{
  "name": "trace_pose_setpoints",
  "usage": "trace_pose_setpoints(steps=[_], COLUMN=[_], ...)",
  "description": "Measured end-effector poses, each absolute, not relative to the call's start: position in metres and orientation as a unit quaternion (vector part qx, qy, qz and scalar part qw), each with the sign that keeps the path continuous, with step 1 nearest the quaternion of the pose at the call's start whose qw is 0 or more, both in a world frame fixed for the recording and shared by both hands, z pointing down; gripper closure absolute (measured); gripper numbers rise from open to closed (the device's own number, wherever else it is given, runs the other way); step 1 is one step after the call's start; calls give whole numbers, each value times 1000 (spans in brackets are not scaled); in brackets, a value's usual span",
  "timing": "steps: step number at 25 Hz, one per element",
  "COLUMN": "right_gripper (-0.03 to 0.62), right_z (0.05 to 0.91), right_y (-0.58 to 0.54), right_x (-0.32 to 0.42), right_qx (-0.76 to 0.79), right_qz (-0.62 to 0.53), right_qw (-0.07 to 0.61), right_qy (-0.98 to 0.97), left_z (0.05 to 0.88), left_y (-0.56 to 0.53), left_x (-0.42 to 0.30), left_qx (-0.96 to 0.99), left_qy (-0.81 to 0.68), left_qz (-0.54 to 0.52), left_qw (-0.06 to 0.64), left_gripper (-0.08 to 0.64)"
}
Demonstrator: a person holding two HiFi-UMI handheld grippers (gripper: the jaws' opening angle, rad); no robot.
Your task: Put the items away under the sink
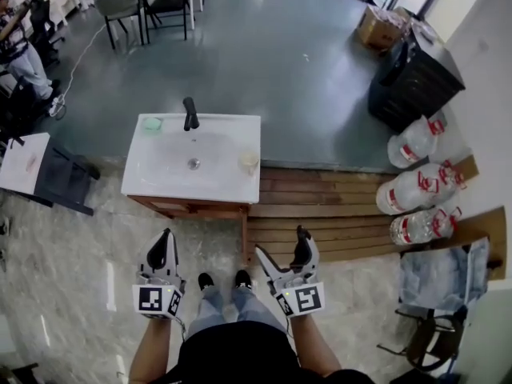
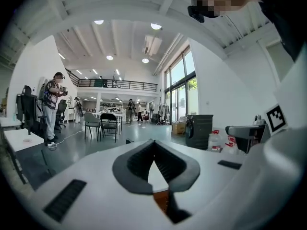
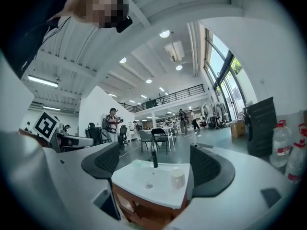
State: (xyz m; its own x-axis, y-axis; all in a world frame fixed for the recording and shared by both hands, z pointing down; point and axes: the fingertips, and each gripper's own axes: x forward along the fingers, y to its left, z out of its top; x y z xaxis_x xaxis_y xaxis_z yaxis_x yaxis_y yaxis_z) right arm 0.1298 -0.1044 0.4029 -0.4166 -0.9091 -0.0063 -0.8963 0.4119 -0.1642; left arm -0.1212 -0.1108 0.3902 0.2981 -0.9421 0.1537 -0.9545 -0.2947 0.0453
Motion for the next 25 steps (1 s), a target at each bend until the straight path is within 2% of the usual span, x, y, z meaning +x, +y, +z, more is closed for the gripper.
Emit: trace_pose_setpoints(steps=[2,9,25], right_gripper=[117,187,234], right_z=[421,501,642], right_y=[-117,-176,-298], right_x=[125,107,109], right_qx=[-550,-582,-627], right_qz=[-76,-106,-127], right_qw=[39,5,-49], right_qy=[831,806,767], left_z=[407,476,613], left_y=[-130,-195,-284], left_x=[-118,-102,-59], left_qx=[814,846,862], left_qy=[-575,-524,-485], left_qz=[55,67,96], left_qw=[63,77,113], left_gripper=[553,553,554])
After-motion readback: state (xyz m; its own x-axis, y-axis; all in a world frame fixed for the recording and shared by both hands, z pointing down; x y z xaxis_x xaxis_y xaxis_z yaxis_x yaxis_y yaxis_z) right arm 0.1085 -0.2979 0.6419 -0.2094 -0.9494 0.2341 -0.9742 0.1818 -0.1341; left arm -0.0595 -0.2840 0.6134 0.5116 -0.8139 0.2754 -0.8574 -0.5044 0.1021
